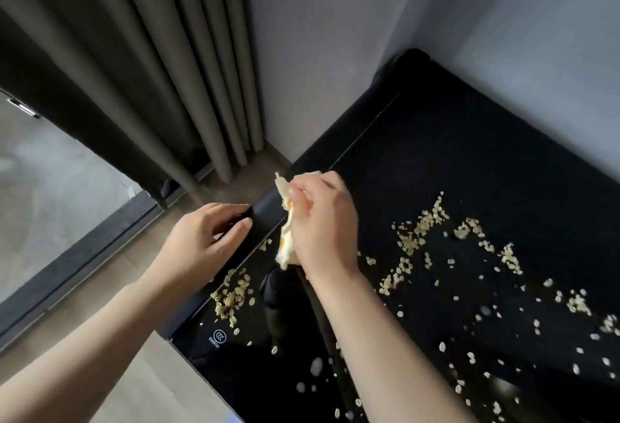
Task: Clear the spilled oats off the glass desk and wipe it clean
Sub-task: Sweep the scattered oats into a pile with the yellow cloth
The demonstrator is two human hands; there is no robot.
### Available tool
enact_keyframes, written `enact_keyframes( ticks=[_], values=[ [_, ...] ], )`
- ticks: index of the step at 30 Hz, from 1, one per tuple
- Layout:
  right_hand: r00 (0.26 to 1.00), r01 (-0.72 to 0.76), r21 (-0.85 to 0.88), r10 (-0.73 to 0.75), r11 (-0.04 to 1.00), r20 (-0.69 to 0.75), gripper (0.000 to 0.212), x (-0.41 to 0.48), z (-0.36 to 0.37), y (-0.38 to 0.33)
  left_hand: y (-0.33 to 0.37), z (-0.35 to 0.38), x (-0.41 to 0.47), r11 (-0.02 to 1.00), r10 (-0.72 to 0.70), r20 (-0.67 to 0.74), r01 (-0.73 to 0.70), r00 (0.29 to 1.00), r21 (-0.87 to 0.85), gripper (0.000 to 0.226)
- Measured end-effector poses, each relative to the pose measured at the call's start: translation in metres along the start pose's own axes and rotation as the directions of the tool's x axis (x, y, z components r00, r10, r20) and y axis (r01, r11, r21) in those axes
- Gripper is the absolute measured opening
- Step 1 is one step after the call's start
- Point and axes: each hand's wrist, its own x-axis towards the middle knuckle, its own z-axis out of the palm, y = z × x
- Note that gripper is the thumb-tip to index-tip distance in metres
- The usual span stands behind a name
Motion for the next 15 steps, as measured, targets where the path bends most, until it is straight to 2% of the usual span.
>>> enact_keyframes(
  ticks=[4,5,7,10,12,15],
  values=[
    [0.993,0.111,-0.089,-0.113,0.99,-0.021,0.035,-0.013,0.023,0.006,0.0,0.002,-0.011,0.999,-0.033,-0.054,0.034,0.998,0.014,0.034],
    [0.992,0.117,-0.113,-0.121,0.987,-0.026,0.034,-0.014,0.019,0.011,-0.001,0.002,-0.014,0.999,-0.041,-0.061,0.042,0.997,0.015,0.032],
    [0.995,0.088,-0.176,-0.096,0.98,-0.033,0.025,-0.013,0.003,0.027,-0.002,0.003,-0.018,0.999,-0.045,-0.066,0.047,0.997,0.023,0.032],
    [0.99,-0.056,-0.233,0.023,0.971,-0.142,0.019,-0.009,-0.032,0.056,-0.002,0.004,-0.021,0.999,-0.048,-0.067,0.05,0.997,0.018,0.032],
    [0.977,-0.139,-0.189,0.104,0.972,-0.188,0.018,-0.011,-0.054,0.065,0.0,0.004,-0.021,0.998,-0.064,-0.073,0.064,0.995,-0.009,0.031],
    [0.975,-0.099,-0.099,0.077,0.99,-0.208,0.016,-0.023,-0.067,0.05,-0.003,0.002,-0.02,0.995,-0.081,-0.064,0.077,0.995,-0.063,0.026]
  ],
)
